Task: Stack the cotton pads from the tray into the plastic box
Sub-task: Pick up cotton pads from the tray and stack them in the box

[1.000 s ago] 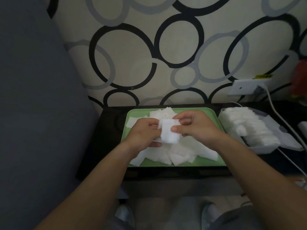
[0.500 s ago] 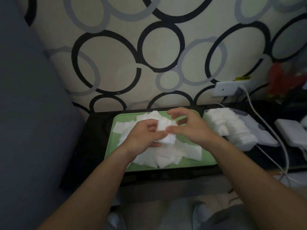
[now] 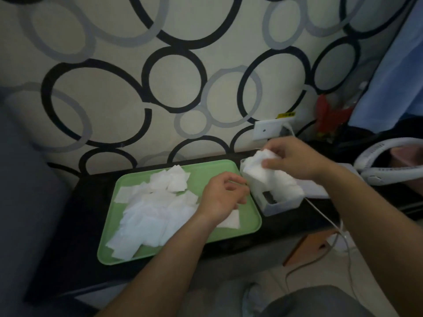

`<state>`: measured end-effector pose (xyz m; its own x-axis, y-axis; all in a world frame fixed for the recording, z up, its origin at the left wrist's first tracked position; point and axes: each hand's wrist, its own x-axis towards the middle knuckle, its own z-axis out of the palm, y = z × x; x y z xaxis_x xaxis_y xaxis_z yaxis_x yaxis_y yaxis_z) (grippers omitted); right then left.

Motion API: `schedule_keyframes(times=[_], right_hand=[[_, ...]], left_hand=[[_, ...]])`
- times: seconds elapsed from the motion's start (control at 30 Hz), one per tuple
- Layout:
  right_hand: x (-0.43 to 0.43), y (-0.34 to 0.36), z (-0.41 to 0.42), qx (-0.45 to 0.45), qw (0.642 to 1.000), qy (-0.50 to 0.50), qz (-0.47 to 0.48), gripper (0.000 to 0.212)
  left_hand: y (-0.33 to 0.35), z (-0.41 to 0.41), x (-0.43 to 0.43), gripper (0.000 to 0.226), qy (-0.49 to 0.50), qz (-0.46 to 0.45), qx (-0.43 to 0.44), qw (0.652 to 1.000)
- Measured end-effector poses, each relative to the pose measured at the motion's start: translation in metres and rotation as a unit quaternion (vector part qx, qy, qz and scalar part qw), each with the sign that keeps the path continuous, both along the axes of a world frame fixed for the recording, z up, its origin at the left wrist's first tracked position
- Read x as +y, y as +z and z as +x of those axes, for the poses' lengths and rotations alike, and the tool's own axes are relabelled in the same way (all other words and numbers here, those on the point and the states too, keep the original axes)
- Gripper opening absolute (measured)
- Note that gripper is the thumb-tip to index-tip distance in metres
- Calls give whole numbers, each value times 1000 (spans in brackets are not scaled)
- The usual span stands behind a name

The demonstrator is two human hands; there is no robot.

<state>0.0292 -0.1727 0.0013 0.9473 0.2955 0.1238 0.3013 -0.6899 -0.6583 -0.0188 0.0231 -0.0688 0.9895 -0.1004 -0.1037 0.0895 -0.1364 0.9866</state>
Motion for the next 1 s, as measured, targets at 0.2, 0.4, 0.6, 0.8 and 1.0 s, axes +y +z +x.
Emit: schedule_keyframes(times=[0.2,0.4,0.6,0.8,1.0], right_hand=[[-14,-5,19,29,978,-26,-204,22],[2,-21,27,87,940,-55,-326,41],[15,-32,25,31,907,3,-420,37],[10,-42,32,28,937,5,-349,33],[5,-40,33,57,949,0,-310,29]], left_hand=[[-22,7,-35,19,-92,117,-24,989],[-31,16,-37,21,-108,141,-12,984],[-32,20,-35,20,-108,185,-52,975],[-34,24,-35,19,-98,192,-57,975],[-35,27,-34,19,-109,188,-58,974]])
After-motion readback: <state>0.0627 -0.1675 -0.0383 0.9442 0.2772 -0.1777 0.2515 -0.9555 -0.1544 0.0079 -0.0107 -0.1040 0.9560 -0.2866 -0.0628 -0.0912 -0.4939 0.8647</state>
